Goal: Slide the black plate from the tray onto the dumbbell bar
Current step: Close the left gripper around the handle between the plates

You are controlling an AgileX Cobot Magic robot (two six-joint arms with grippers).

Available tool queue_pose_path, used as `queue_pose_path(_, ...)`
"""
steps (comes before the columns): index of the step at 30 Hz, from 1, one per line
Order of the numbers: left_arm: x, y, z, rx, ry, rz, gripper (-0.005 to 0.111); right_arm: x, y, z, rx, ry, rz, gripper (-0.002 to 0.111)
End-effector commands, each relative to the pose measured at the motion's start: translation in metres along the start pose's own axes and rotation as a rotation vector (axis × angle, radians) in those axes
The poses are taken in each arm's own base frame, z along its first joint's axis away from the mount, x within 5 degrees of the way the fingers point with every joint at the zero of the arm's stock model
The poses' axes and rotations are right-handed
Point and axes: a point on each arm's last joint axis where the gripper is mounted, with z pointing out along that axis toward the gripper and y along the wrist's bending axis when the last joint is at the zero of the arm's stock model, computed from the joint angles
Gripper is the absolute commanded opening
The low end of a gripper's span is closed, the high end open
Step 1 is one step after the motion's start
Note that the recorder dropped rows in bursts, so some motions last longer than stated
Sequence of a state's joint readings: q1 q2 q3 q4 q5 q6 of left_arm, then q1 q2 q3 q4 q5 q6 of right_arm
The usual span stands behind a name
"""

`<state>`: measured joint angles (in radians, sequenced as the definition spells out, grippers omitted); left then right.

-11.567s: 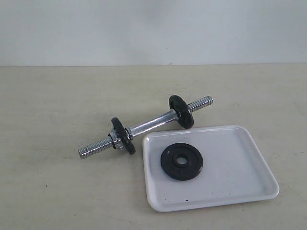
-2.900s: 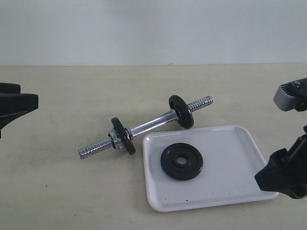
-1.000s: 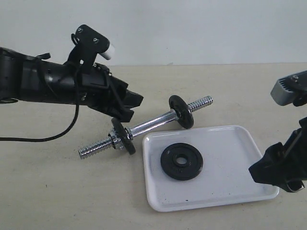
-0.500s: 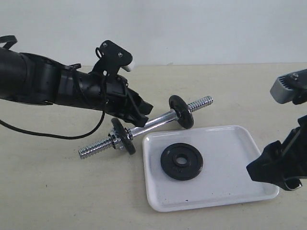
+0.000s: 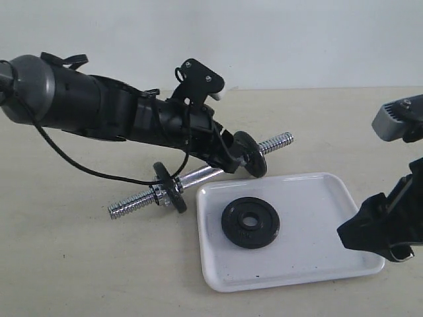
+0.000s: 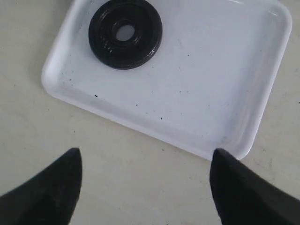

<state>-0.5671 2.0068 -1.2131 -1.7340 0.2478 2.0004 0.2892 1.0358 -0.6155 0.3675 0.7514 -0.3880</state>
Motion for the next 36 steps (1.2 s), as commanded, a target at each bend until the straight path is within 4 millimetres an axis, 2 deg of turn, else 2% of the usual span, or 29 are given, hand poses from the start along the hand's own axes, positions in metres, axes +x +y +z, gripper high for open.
queue_pose_path(1, 0.002, -0.005, 0.015, -0.058, 0.042, 0.008, 0.058, -0.001, 0.000, 0.000, -0.002, -0.001, -0.010, 0.067)
queue_pose_path(7, 0.009, 0.001, 0.019, -0.165, 0.109, 0.054, 0.058, 0.000, 0.001, 0.000, -0.006, 0.006, -0.009, 0.067)
queue_pose_path(20, 0.010, -0.003, 0.021, -0.171, 0.118, 0.061, 0.058, 0.000, 0.002, 0.000, -0.017, 0.009, -0.001, 0.067)
queue_pose_path(30, 0.032, -0.012, 0.041, -0.107, 0.164, 0.015, 0.058, 0.000, 0.002, 0.000, -0.017, 0.009, -0.001, 0.067)
queue_pose_path(36, 0.023, -0.007, 0.041, -0.149, 0.149, 0.025, 0.057, 0.000, 0.002, 0.000, -0.018, 0.009, -0.001, 0.067)
